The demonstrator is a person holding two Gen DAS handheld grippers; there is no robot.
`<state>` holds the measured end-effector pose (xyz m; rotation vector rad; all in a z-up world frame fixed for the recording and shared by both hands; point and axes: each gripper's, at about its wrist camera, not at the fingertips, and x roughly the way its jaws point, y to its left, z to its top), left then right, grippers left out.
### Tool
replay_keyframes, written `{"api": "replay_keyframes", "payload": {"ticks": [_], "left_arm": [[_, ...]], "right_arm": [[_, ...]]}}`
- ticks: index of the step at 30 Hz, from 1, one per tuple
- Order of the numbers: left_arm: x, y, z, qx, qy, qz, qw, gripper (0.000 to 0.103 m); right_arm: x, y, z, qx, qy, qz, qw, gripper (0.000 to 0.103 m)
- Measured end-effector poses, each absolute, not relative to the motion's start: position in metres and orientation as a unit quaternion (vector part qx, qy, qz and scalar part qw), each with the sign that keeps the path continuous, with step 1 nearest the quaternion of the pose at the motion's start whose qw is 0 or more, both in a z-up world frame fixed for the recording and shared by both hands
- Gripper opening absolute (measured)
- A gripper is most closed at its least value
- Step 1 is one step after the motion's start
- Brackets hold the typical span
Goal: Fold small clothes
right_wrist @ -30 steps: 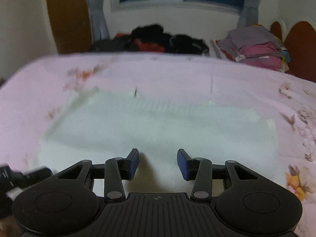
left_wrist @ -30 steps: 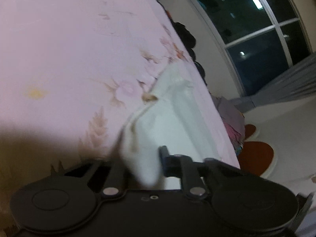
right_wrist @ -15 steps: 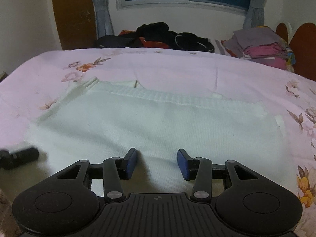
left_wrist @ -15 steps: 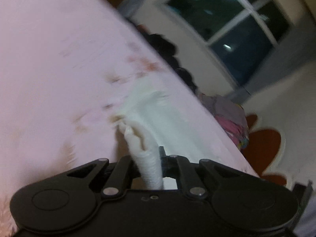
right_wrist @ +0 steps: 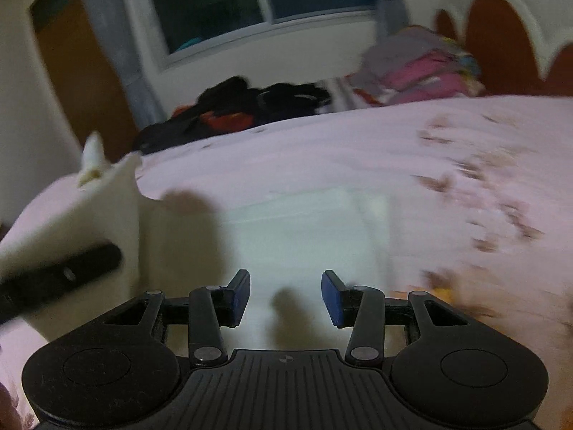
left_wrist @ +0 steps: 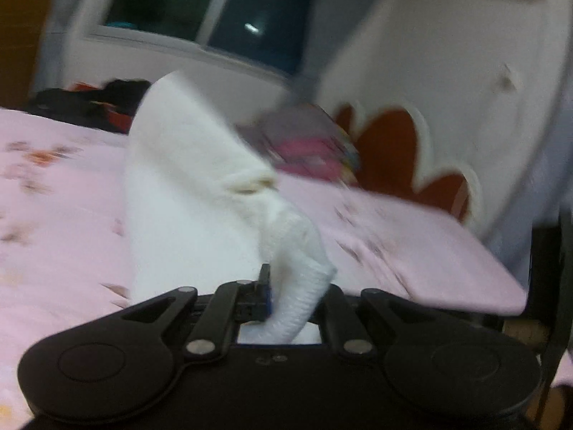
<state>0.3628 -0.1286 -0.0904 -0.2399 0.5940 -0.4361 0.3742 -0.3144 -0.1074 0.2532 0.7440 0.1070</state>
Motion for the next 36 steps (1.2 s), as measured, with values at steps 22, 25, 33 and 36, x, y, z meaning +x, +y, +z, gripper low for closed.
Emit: {"api": "replay_keyframes", "payload": {"ticks": [22,25,33,36], "left_arm": [[0.298,-0.12,-0.103,-0.06,0.359,-0.271,0.891,0.051],[0.305,-0.097,-0.095,-0.071,0.348,-0.229,0.906,0.053],[0.346,-0.08,-0.084,-0.065,0.336,-0.12,0.932,0.053],[0.36,-0.084,-0.084,-0.067,0.337,-0.115,0.932,0.053]], "right_arm": [[0.375,-0.346,-0.126,0.212,0.4,0.082,0.888,0.044],[0.38,-0.344,-0.128,0.215,0.399,0.083,0.888,0.044],[0.388,-0.338,-0.13,0.202,0.405,0.079,0.888,0.015],[0.387,-0.338,-0.126,0.192,0.401,0.076,0.892,0.011]]}}
